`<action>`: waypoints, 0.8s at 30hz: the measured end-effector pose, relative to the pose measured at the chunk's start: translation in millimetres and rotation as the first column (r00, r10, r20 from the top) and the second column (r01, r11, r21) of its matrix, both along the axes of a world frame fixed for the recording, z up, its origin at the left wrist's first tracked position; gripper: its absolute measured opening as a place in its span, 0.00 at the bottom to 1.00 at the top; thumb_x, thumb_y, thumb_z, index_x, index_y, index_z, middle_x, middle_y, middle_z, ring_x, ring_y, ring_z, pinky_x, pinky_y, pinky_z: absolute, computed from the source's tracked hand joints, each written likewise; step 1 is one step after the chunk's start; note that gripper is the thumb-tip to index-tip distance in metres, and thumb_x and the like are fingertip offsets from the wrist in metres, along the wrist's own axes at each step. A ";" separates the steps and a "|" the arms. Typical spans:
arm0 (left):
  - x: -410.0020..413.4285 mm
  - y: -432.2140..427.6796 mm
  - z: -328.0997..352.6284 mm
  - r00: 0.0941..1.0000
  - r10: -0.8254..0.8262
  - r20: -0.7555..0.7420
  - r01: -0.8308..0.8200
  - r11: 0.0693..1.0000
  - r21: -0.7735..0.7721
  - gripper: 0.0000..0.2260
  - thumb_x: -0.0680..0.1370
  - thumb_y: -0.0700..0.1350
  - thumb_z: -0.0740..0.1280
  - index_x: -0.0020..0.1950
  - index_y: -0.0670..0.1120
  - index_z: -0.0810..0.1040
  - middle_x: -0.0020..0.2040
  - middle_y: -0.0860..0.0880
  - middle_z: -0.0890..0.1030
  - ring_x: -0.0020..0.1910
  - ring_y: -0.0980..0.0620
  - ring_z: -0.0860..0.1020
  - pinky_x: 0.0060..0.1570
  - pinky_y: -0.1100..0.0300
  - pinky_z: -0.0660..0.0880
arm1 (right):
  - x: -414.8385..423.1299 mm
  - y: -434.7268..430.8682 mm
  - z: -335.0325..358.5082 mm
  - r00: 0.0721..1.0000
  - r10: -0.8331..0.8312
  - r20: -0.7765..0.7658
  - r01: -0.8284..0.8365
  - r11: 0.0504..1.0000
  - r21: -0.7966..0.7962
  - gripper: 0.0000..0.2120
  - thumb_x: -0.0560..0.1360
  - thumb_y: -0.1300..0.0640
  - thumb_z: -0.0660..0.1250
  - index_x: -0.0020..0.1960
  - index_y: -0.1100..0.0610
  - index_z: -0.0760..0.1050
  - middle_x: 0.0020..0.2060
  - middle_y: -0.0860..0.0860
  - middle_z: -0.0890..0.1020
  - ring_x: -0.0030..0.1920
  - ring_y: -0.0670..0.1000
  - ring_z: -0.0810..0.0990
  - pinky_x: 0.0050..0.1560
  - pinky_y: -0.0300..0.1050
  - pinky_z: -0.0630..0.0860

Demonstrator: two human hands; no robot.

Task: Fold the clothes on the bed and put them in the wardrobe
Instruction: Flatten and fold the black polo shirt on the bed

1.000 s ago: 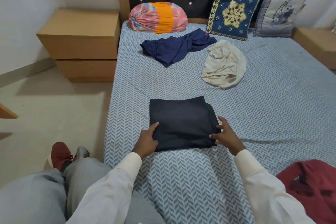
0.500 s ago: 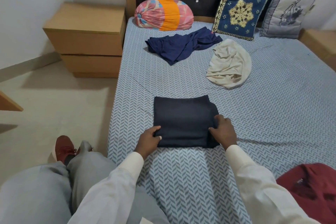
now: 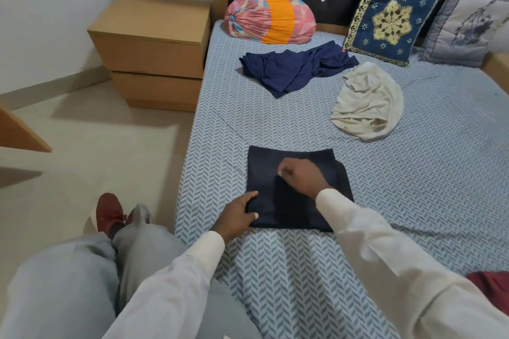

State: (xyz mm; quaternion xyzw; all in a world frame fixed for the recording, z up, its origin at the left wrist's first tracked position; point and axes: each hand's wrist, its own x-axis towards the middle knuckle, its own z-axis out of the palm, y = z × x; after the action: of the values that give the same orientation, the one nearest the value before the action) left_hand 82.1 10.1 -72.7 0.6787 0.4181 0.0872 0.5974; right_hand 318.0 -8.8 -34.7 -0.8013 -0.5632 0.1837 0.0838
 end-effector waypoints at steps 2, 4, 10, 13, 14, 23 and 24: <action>-3.9 3.8 2.4 1.000 0.013 0.017 -0.012 0.998 -0.065 0.26 0.78 0.36 0.66 0.75 0.50 0.66 0.55 0.53 0.77 0.49 0.59 0.77 0.44 0.72 0.76 | -19.5 28.9 -5.2 0.995 0.101 0.001 -0.100 0.987 -0.129 0.05 0.77 0.50 0.61 0.48 0.48 0.75 0.51 0.50 0.81 0.54 0.56 0.79 0.54 0.52 0.76; -6.2 5.5 2.9 0.999 0.033 0.043 -0.027 0.989 -0.145 0.26 0.78 0.36 0.66 0.74 0.52 0.66 0.49 0.53 0.75 0.47 0.55 0.79 0.45 0.61 0.81 | -27.2 52.3 -10.3 0.996 0.088 0.006 -0.087 0.988 -0.131 0.09 0.79 0.55 0.62 0.57 0.56 0.74 0.57 0.55 0.78 0.59 0.58 0.76 0.59 0.53 0.73; -9.3 5.9 -3.0 0.999 0.025 0.041 -0.021 0.995 -0.098 0.25 0.78 0.37 0.67 0.72 0.54 0.69 0.46 0.53 0.71 0.44 0.54 0.78 0.44 0.54 0.83 | -29.9 100.9 -16.0 0.997 0.068 0.026 -0.060 0.973 -0.224 0.22 0.81 0.51 0.61 0.73 0.53 0.64 0.66 0.59 0.67 0.67 0.63 0.65 0.67 0.60 0.67; -16.3 11.8 -0.2 0.996 0.028 0.082 -0.016 0.990 -0.139 0.25 0.77 0.35 0.66 0.71 0.54 0.71 0.45 0.51 0.71 0.42 0.53 0.78 0.43 0.51 0.83 | -30.5 115.3 -19.6 0.999 0.015 0.038 -0.007 0.978 -0.210 0.19 0.79 0.51 0.64 0.68 0.54 0.69 0.65 0.57 0.66 0.67 0.62 0.63 0.66 0.58 0.68; -22.0 17.0 1.2 0.995 0.039 0.097 -0.023 0.987 -0.158 0.25 0.76 0.34 0.66 0.70 0.54 0.71 0.45 0.50 0.70 0.41 0.53 0.78 0.43 0.51 0.83 | -32.8 121.2 -21.4 0.999 0.009 0.049 0.001 0.979 -0.204 0.18 0.79 0.52 0.65 0.67 0.56 0.70 0.65 0.58 0.67 0.66 0.62 0.64 0.66 0.57 0.68; -118.2 101.9 36.2 0.999 0.049 -0.021 -0.051 0.991 -0.126 0.22 0.76 0.31 0.65 0.67 0.50 0.75 0.47 0.43 0.71 0.41 0.50 0.76 0.33 0.63 0.78 | -87.1 154.7 -20.8 0.999 0.011 -0.043 -0.008 0.999 0.052 0.11 0.79 0.51 0.63 0.59 0.54 0.72 0.56 0.55 0.74 0.60 0.58 0.72 0.54 0.55 0.72; -124.7 106.7 38.5 0.996 0.056 -0.068 -0.061 0.994 -0.087 0.22 0.76 0.31 0.65 0.65 0.51 0.76 0.46 0.44 0.73 0.42 0.50 0.77 0.35 0.63 0.78 | -90.7 154.9 -18.6 0.995 0.015 -0.094 -0.007 0.996 0.087 0.12 0.78 0.51 0.64 0.60 0.53 0.72 0.56 0.54 0.74 0.60 0.57 0.72 0.55 0.55 0.73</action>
State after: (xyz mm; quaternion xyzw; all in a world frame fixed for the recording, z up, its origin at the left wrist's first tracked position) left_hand -42.7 116.8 -34.2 0.6413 0.4607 0.0636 0.6102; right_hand 227.3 146.1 -53.3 -0.7841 -0.5705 0.1975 0.1439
